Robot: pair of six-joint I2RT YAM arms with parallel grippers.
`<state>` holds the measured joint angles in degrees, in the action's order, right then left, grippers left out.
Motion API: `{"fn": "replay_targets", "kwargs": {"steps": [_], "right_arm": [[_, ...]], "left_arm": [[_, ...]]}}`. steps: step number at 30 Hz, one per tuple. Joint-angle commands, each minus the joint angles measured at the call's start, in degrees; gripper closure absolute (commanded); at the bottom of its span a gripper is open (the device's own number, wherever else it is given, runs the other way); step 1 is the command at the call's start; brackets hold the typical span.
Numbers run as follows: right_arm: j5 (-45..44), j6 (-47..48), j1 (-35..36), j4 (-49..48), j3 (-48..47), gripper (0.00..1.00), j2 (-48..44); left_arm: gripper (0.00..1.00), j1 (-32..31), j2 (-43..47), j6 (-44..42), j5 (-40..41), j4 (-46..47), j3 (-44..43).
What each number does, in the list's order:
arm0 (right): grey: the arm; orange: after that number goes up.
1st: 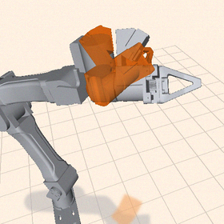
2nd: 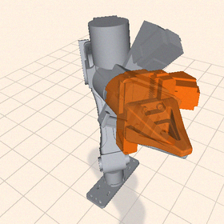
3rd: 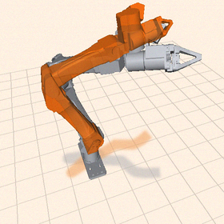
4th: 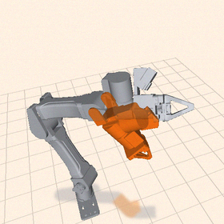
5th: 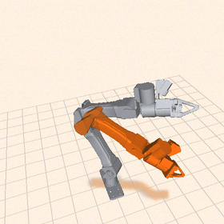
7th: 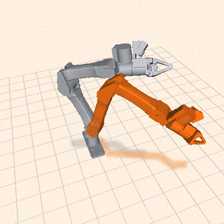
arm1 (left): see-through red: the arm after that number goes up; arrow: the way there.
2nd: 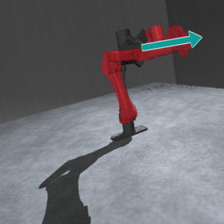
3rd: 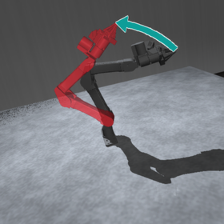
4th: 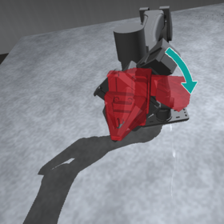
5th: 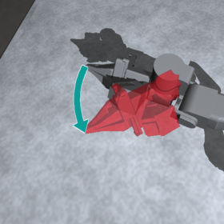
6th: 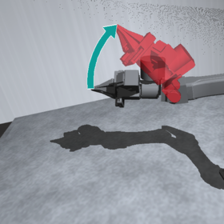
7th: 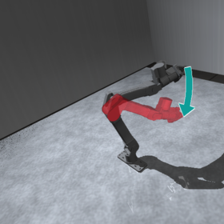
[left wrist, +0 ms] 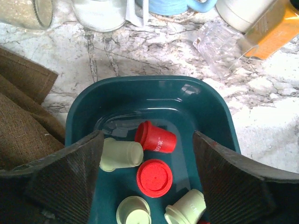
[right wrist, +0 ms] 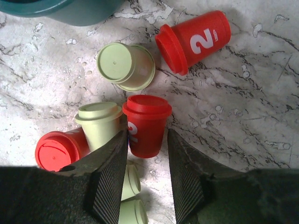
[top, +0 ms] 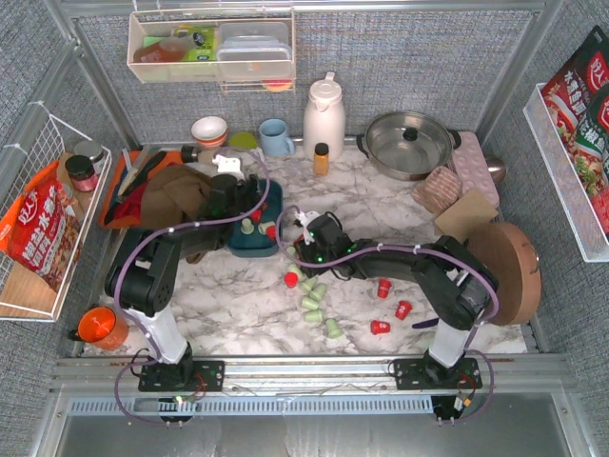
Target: Mix the coffee capsules in the storage basket
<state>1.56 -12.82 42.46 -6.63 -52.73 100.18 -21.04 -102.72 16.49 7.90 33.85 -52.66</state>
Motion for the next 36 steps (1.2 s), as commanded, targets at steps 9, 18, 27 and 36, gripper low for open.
{"fn": "replay_targets", "kwargs": {"steps": [9, 18, 27, 36], "right_arm": [[-1.0, 0.9, 0.1, -1.5, 1.2, 0.73, -3.7], [-1.7, 1.4, -1.5, 1.7, 4.9, 0.77, -19.5], [-1.1, -0.6, -3.0, 2.6, 7.0, 0.77, -29.7], [3.4, -5.1, -3.2, -2.8, 9.1, 0.77, -30.7]], "left_arm": [[0.01, -2.8, 8.3, -8.0, -4.0, 3.1, 7.1], [0.01, -11.5, 12.7, -28.6, -18.3, 32.6, 24.7], [0.01, -16.3, 5.7, -39.3, -42.0, 62.4, 33.4], [0.01, -22.7, 3.4, -41.6, -40.1, 62.4, 29.5]]}}
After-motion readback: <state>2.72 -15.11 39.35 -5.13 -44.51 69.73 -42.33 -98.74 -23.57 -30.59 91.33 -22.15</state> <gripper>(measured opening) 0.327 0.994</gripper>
